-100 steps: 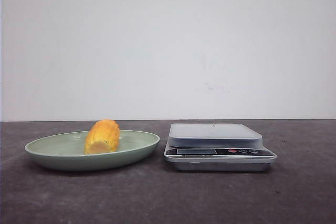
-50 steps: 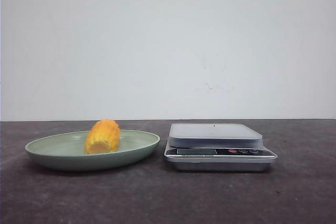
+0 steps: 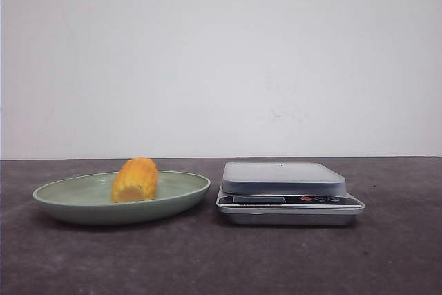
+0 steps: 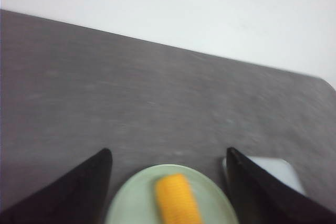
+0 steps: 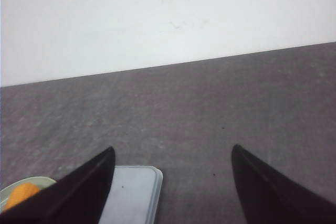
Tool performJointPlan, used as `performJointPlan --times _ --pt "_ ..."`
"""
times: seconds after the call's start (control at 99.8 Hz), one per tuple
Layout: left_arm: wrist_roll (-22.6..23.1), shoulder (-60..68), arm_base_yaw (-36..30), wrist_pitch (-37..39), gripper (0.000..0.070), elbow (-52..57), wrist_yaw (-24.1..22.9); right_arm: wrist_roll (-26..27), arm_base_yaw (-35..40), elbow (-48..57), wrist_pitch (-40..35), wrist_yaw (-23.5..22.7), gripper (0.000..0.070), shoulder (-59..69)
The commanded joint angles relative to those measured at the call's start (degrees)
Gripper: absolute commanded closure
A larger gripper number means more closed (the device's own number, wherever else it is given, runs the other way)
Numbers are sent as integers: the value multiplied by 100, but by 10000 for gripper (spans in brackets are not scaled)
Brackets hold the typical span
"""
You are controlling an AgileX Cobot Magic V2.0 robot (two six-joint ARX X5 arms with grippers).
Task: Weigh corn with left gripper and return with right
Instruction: 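Lower the left gripper onto the yellow corn cob and close it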
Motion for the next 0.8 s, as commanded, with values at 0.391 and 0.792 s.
performJointPlan --times 0.391,0.792 --pt "-195 3064 -1550 938 282 136 -966 -328 232 278 -295 -26 257 240" --pt "-387 3998 -1576 887 277 136 -1110 -339 232 278 -391 -24 257 240"
